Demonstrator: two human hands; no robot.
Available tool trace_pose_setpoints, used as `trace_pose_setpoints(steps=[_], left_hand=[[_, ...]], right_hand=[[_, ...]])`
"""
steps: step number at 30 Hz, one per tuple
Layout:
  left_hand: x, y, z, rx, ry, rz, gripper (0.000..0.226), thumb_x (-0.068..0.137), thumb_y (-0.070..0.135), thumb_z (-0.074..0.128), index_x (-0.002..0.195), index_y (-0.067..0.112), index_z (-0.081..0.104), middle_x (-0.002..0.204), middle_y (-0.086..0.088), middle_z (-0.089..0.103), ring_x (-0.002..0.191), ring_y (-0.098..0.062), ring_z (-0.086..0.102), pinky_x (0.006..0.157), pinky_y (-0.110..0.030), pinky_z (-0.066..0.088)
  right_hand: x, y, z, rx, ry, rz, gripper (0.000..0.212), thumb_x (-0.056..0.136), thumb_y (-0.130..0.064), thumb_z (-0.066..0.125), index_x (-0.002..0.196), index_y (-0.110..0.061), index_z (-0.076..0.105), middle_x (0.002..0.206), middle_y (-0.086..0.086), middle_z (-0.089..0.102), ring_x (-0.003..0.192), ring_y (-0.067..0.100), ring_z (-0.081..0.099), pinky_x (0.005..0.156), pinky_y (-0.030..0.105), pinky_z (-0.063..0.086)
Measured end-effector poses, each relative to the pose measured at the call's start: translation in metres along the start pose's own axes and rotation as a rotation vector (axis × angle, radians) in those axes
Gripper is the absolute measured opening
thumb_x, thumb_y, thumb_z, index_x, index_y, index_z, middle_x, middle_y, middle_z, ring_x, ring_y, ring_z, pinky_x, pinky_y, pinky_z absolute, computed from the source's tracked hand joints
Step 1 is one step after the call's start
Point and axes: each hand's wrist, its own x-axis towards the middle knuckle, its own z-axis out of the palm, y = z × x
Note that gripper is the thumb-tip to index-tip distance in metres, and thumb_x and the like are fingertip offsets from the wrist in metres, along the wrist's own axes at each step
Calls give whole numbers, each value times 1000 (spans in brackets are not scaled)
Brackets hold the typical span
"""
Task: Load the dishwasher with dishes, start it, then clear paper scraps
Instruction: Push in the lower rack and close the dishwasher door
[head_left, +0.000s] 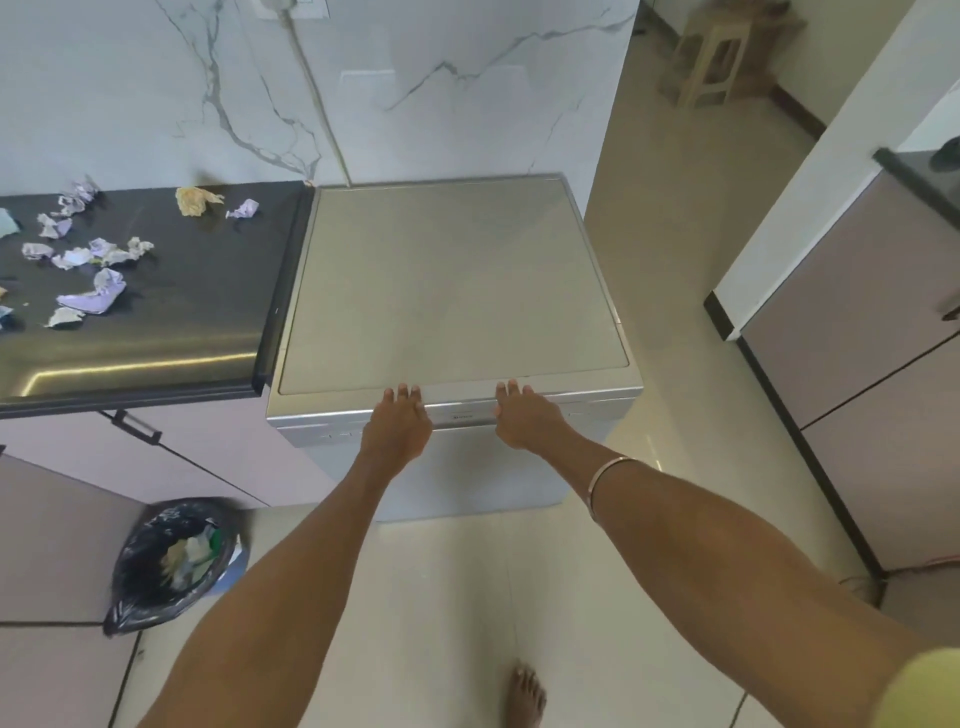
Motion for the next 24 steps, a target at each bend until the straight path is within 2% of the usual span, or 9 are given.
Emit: trace_pose_setpoints(steps=[2,5,7,10,15,20,24], left_hand=[[0,3,-3,-12,-14,-12,49,104,17,22,149,0,31,153,-20,34,141,-37,30,114,-46,29],[7,0,-11,-26,-81,-56,48,102,14,22,146,-4,31,146,-24,39,132,-41,38,109,-47,36],[10,2,-22,-41,-130,-74,43,102,13,26,138,-4,41,140,-20,46,124,-40,46,105,-47,40],[11,1,-37,-19,-116,-27,35,102,11,30,127,0,51,132,-19,53,119,-37,50,101,-48,42],[13,-34,-56,-124,-39,-70,44,104,21,28,143,2,36,143,-16,46,126,-35,47,104,-48,41],[16,-85,-91,-198,36,-138,44,103,21,27,141,0,37,142,-18,46,127,-36,48,105,-49,40],[19,-126,-118,-209,61,-176,37,103,12,28,130,-6,46,134,-22,50,123,-37,48,101,-46,40]], right_hand=[[0,2,-5,21,-4,-19,50,103,-25,30,149,-5,27,152,15,32,133,35,40,105,48,39],[5,1,-19,79,10,6,40,99,-25,35,134,-11,51,137,11,52,124,32,50,100,41,42],[8,-2,-35,99,9,53,39,97,-26,39,128,-12,58,131,12,57,122,31,53,99,37,42],[11,-12,-52,132,82,88,36,100,-28,40,122,-7,60,125,15,60,115,33,58,96,37,45],[25,-43,-55,155,206,3,36,103,-24,32,124,-5,54,128,11,52,117,33,53,93,40,44],[53,-88,-69,42,219,-72,41,103,-26,32,132,-1,47,137,15,45,125,32,44,100,41,38],[75,-132,-81,-2,196,-114,39,104,-23,30,132,-2,47,137,17,44,125,34,42,101,42,38]])
